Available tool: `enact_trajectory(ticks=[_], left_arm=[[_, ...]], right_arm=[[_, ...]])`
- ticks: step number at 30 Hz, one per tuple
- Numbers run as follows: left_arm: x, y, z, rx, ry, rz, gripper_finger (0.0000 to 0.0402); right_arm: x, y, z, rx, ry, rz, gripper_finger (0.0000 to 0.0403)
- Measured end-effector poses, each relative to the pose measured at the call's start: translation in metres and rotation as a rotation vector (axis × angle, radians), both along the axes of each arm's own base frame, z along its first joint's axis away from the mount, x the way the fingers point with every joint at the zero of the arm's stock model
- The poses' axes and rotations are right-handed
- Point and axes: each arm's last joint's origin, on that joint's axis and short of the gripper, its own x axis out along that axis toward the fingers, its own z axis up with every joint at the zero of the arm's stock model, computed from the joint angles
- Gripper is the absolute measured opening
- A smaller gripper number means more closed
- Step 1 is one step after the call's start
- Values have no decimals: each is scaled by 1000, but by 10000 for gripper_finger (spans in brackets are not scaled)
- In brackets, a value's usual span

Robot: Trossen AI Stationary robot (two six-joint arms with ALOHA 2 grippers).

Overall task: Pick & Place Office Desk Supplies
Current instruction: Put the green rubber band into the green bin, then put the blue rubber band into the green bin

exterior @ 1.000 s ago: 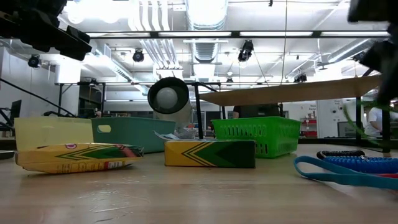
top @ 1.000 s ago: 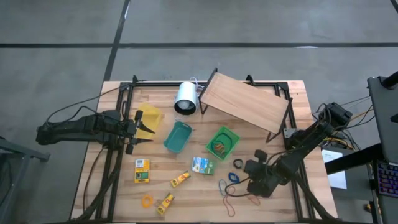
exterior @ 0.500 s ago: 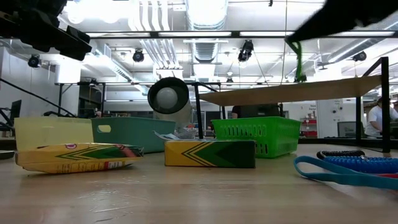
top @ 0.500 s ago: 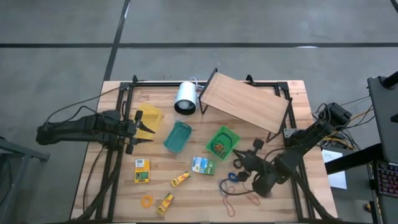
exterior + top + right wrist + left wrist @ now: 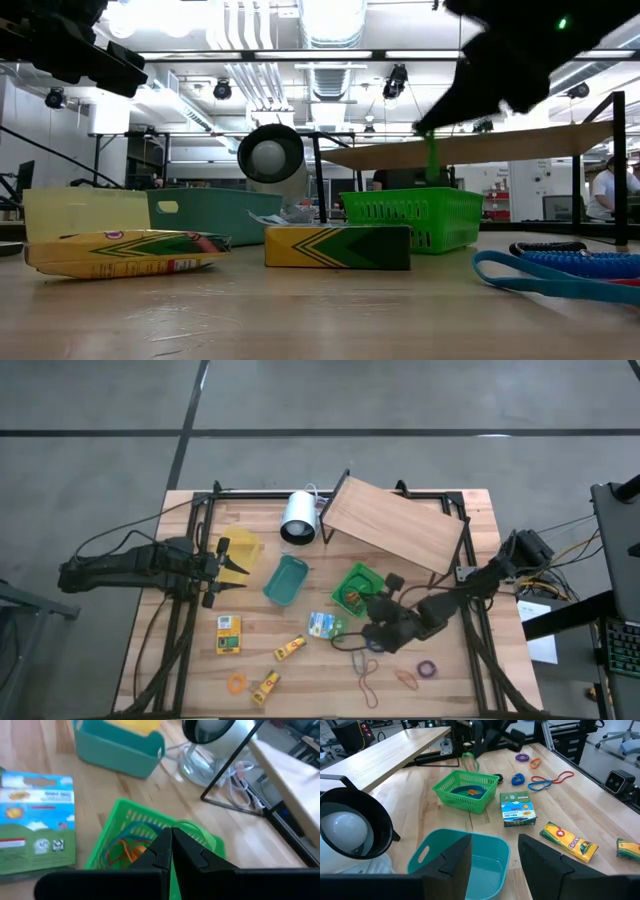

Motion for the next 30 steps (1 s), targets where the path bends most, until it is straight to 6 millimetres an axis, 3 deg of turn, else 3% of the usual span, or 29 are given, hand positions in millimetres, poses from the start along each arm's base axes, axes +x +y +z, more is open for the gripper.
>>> enact_trajectory(ticks=[10, 14, 23, 30], left_arm=[[0, 0, 0, 0, 0, 0, 164], [0, 0, 0, 0, 0, 0, 164], [0, 0, 0, 0, 0, 0, 164], [0, 0, 0, 0, 0, 0, 164]], right_arm=[[10, -2, -31, -39, 85, -20, 9], [11, -2, -30, -28, 64, -30, 15], [12, -2, -25, -10, 30, -35, 89], [11, -2, -24, -9, 28, -32, 119]])
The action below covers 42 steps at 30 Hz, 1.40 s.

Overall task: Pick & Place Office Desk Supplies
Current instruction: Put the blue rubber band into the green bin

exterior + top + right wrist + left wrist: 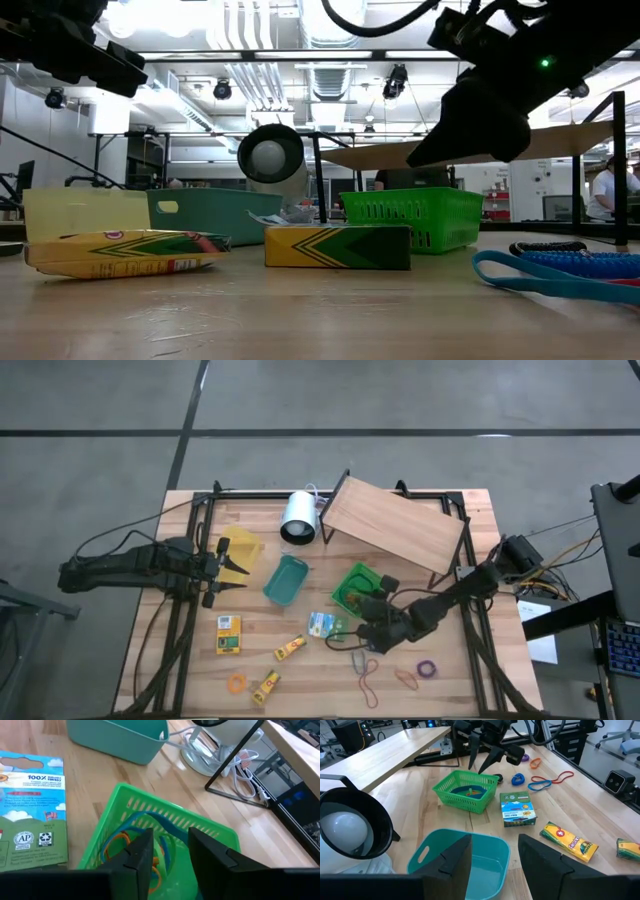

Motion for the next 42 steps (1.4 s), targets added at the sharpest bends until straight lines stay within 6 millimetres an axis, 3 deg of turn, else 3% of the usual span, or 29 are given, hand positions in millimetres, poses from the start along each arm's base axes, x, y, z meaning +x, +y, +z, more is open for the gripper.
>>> enact_trajectory(ticks=[10, 15, 22, 28, 36, 42], left_arm=[[0, 0, 0, 0, 0, 0, 164], [0, 0, 0, 0, 0, 0, 164], [0, 0, 0, 0, 0, 0, 164], [0, 0, 0, 0, 0, 0, 164], [0, 0, 0, 0, 0, 0, 164], [0, 0, 0, 0, 1, 0, 164]], right_arm=[[-13, 4, 42, 157, -93, 89, 120], [-24, 9, 65, 326, -108, 221, 110], [-30, 9, 78, 539, -140, 252, 92], [-26, 19, 63, 663, 2, 365, 86], [-12, 28, 17, 621, 142, 331, 100], [-5, 34, -12, 692, 209, 284, 109]])
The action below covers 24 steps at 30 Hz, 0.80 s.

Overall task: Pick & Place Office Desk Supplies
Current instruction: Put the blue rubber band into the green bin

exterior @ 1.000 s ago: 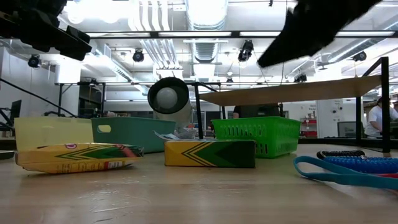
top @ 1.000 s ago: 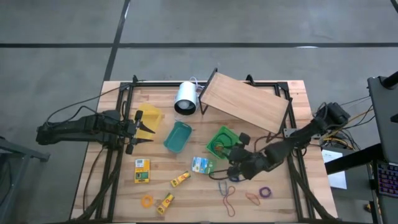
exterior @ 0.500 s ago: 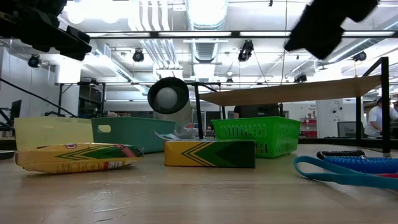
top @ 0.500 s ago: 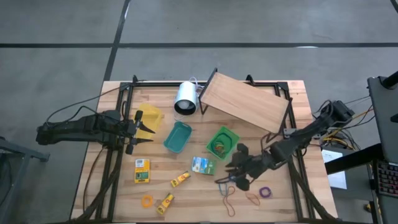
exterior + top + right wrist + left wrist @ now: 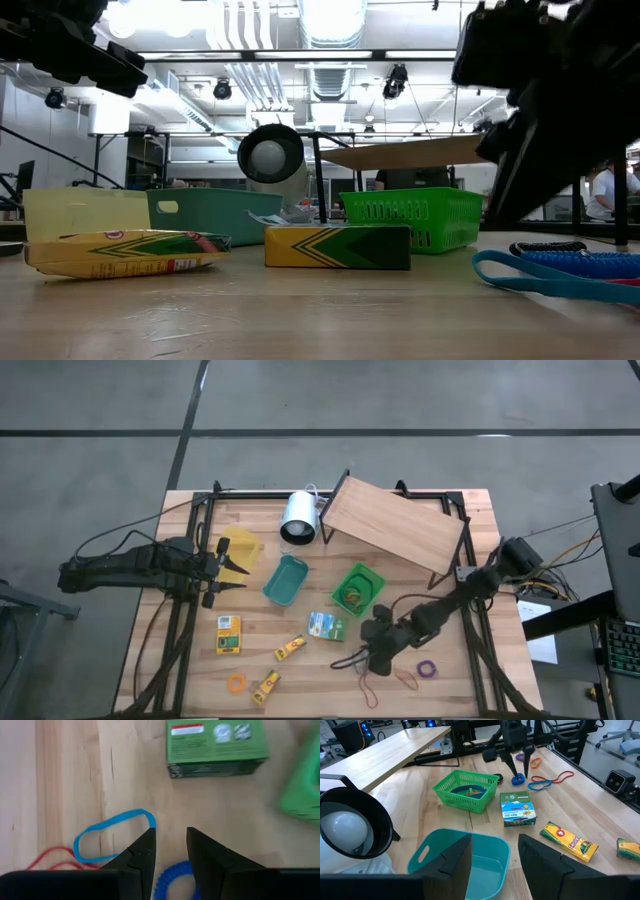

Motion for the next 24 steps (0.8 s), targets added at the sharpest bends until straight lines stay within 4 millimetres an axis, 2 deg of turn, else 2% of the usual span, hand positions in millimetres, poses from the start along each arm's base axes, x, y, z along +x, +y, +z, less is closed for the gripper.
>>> enact_trajectory(ticks=[7, 17, 24], left_arm=[[0, 0, 0, 0, 0, 0, 164], [0, 0, 0, 0, 0, 0, 164], [0, 0, 0, 0, 1, 0, 164]], right_arm=[[7, 6, -12, 38, -7, 34, 107], [11, 8, -14, 48, -39, 46, 117], [11, 8, -17, 45, -31, 46, 109]])
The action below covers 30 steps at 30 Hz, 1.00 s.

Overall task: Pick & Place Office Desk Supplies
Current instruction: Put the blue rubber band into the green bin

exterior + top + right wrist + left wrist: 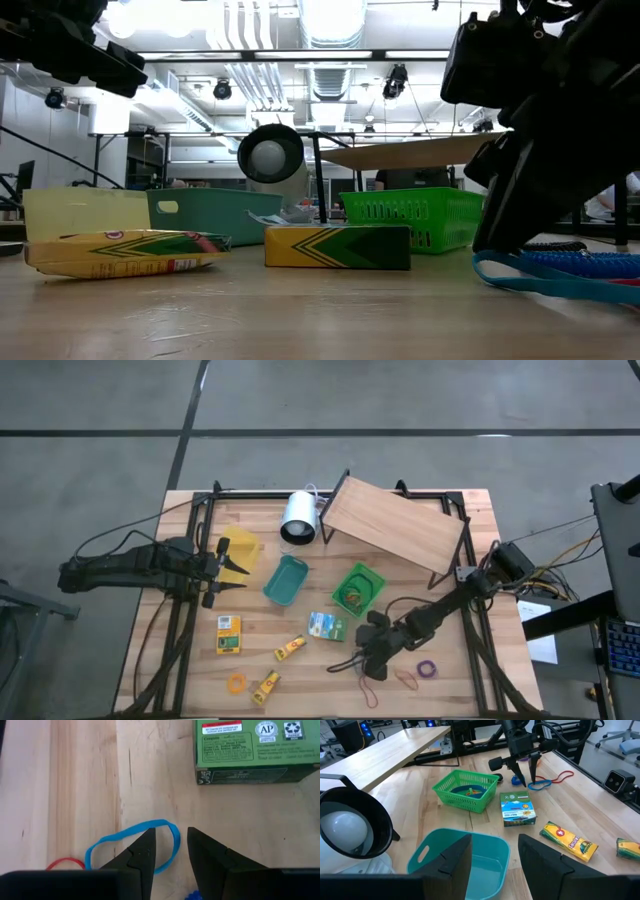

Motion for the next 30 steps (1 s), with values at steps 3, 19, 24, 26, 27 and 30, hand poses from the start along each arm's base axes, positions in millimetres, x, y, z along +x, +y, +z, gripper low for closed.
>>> enact_trajectory(ticks=[3, 19, 24, 26, 27, 30], left_arm=[[0, 0, 0, 0, 0, 0, 164], [0, 0, 0, 0, 4, 0, 164], [0, 0, 0, -1, 5, 0, 164], [0, 0, 0, 0, 5, 0, 164], [0, 0, 0, 0, 5, 0, 164], [0, 0, 0, -1, 5, 0, 164]], right_arm=[[0, 0, 0, -2, 3, 0, 104], [2, 1, -12, -26, 21, 26, 69], [1, 1, -11, -47, 17, 59, 55], [1, 1, -11, -48, 18, 59, 49], [1, 1, -11, -48, 18, 59, 45], [1, 0, -11, -49, 20, 58, 31]])
